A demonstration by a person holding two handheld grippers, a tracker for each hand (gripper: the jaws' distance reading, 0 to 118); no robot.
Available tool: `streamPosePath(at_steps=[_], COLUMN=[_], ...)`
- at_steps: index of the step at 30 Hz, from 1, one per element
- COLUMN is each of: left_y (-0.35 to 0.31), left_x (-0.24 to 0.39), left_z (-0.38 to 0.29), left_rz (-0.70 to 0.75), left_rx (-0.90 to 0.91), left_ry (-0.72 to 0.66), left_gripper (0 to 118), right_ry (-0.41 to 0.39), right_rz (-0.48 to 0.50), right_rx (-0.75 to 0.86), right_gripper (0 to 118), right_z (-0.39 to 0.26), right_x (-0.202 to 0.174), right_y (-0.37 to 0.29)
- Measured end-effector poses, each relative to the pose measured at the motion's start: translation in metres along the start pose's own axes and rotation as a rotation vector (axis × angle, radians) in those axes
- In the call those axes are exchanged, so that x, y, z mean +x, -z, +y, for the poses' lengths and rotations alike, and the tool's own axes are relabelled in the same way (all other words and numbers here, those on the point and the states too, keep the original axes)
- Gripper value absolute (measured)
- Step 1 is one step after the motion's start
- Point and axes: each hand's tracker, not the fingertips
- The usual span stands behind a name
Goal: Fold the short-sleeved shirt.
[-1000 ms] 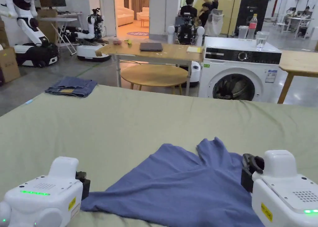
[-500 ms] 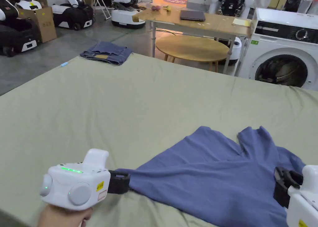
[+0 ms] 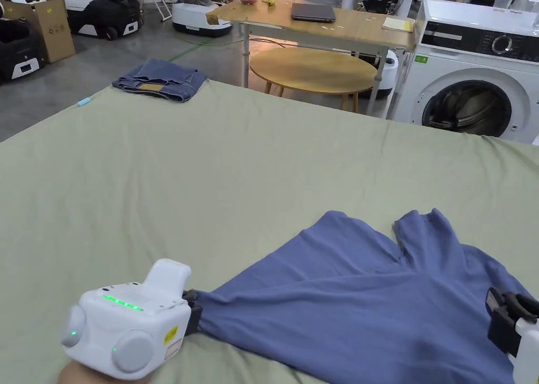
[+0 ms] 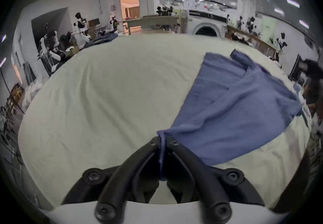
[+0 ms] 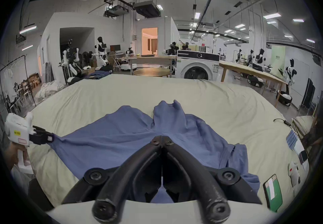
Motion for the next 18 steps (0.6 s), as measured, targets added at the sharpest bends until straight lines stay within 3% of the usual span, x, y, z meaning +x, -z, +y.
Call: streamPosePath(at_steps=[6, 12, 13, 14, 15, 16, 18], left_y=[-0.038, -0.036, -0.034, -0.032, -0.03, -0.028, -0.026], left_x=[0.01, 0.017, 0.017, 0.016, 0.016, 0.016, 0.016], left_z=[0.027, 0.039, 0.039, 0.038, 0.04, 0.039, 0.038], left_rz=[-0.031, -0.027, -0.025, -0.021, -0.02, -0.019, -0.006], left_rx=[0.11, 0.116, 0.111, 0.108, 0.098, 0.086, 0.074], left_ry=[-0.001, 0.017, 0.014, 0.01, 0.004, 0.0, -0.002], left_gripper=[0, 0, 0, 0, 0, 0, 0], right_ry=[-0.036, -0.052, -0.054, -0.056, -0.065, -0.069, -0.064], right_rz=[-0.043, -0.076, -0.067, -0.07, -0.066, -0.068, -0.066], right_rx=[-0.024, -0.14, -0.165, -0.185, -0.217, -0.242, -0.246], right_gripper=[0, 2, 20, 52, 98, 115, 118], right_z=[0.016, 0.04, 0.044, 0.047, 0.049, 0.05, 0.051], right_x=[0.035, 0.083, 0.09, 0.096, 0.101, 0.106, 0.115], right_y=[0.028, 0.103, 0.119, 0.134, 0.152, 0.17, 0.198])
